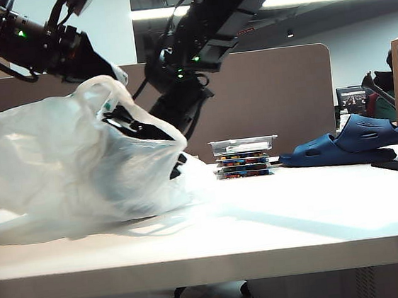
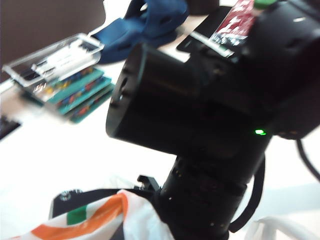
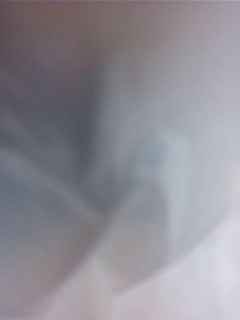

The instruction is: Put the power bank into the bag.

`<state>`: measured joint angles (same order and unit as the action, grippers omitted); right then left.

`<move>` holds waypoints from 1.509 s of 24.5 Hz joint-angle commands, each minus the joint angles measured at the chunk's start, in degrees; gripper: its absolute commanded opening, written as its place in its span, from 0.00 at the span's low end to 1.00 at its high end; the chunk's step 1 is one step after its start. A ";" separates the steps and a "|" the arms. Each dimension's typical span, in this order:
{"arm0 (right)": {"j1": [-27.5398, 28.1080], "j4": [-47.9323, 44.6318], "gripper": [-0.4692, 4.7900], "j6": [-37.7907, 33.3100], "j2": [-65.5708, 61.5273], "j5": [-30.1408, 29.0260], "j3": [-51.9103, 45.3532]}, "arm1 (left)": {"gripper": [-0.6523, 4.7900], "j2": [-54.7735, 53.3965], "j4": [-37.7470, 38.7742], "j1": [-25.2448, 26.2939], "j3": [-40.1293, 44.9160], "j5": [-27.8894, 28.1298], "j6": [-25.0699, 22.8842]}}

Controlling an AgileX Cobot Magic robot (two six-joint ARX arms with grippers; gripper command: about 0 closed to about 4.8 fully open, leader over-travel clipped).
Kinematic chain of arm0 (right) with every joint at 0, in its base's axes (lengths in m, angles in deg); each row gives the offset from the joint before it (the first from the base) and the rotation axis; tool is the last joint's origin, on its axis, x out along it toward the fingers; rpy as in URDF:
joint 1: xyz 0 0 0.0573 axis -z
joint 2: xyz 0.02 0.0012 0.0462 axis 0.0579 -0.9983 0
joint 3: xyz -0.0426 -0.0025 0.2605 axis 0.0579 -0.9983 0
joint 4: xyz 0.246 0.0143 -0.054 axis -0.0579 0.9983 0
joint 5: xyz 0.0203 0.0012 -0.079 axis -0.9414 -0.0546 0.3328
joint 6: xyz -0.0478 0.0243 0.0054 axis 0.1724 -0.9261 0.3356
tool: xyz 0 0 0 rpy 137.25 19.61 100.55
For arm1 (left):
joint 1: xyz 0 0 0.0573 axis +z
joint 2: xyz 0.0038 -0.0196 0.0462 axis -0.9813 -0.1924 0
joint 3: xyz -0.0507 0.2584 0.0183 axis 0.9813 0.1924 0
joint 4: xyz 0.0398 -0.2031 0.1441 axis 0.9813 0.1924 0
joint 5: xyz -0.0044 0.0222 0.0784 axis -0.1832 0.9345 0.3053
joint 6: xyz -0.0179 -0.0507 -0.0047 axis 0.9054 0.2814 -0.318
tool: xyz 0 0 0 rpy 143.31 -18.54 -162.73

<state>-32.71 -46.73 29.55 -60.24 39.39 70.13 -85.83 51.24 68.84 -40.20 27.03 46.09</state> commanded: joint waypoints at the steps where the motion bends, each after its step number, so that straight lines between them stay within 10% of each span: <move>1: -1.49 -3.43 0.64 -2.91 -0.57 -1.42 0.42 | 0.11 0.09 4.28 0.04 -0.24 3.80 -0.11; 7: -2.21 -1.03 0.66 -2.99 -0.77 0.24 0.46 | 0.11 0.09 4.35 0.04 -0.24 3.80 -0.11; 12: -2.19 4.11 1.00 -2.99 -0.66 3.21 0.48 | 0.11 0.09 4.37 0.09 -0.24 4.09 -0.11; 37: 0.85 16.11 1.00 0.35 9.09 8.94 0.48 | 0.11 0.09 1.77 0.15 -0.24 19.50 -0.13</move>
<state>-31.68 -32.61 28.61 -51.02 48.42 70.59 -86.23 54.89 69.19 -40.18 45.15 46.03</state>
